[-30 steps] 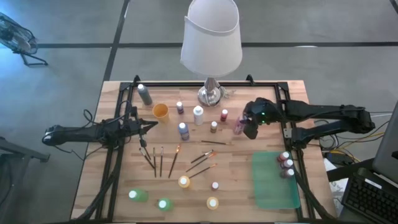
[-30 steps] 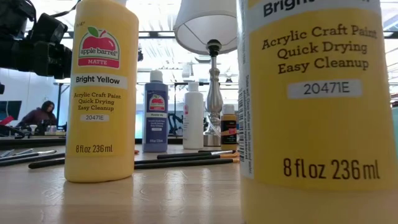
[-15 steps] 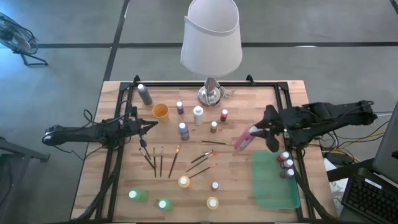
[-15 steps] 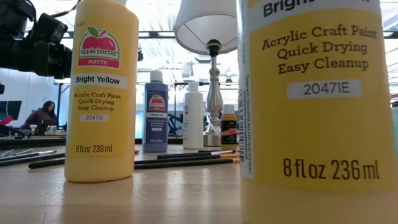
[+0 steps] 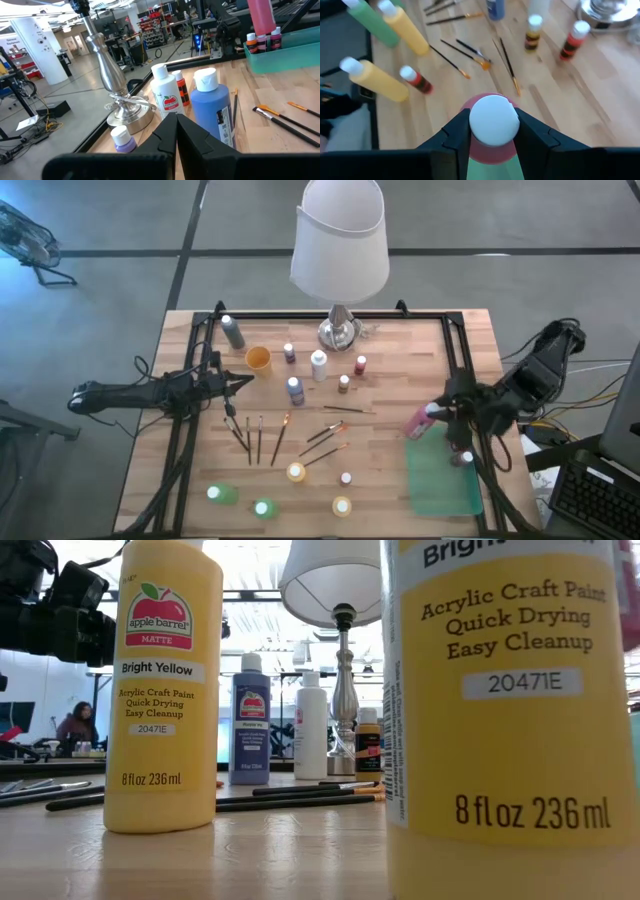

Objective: Pick & Place Paint Supplies
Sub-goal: Put the pink paint bottle into the green bin

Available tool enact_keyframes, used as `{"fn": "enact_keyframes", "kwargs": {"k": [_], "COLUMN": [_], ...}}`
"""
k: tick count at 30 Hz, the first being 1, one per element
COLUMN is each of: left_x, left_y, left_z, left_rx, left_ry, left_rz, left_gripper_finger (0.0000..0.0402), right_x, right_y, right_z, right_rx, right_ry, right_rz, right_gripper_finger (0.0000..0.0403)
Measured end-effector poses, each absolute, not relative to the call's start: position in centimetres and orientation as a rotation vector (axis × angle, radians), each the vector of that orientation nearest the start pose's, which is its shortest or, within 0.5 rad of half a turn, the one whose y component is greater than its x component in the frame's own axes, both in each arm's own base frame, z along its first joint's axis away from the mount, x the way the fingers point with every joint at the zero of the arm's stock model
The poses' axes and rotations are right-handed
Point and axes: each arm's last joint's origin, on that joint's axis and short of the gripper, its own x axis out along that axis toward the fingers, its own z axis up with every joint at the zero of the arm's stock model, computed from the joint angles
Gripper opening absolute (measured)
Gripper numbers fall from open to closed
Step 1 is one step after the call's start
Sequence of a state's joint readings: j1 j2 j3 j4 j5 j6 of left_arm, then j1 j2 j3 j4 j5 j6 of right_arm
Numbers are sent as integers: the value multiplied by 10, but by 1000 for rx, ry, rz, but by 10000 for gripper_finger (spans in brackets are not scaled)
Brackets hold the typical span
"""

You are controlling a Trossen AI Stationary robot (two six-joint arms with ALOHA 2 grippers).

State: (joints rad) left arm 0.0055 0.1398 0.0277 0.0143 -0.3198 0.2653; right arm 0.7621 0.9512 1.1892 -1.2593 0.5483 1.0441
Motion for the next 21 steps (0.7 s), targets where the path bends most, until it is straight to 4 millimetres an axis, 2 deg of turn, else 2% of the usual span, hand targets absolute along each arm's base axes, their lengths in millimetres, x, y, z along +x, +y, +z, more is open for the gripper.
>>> {"fn": "enact_keyframes", "kwargs": {"k": [9, 16, 21], "left_x": [103, 103, 103], "left_y": [10, 10, 10], "left_z": [163, 163, 163], "left_rx": [278, 278, 278], "left_ry": [140, 140, 140], "left_rz": [310, 310, 311], "left_gripper_finger": [13, 13, 13], "right_x": [97, 90, 87], "right_y": [112, 126, 130], "right_z": [331, 305, 283], "right_rx": [377, 374, 364], "right_ry": [867, 903, 914], "right_rz": [-315, -392, -462], "right_gripper_finger": [119, 113, 125]}}
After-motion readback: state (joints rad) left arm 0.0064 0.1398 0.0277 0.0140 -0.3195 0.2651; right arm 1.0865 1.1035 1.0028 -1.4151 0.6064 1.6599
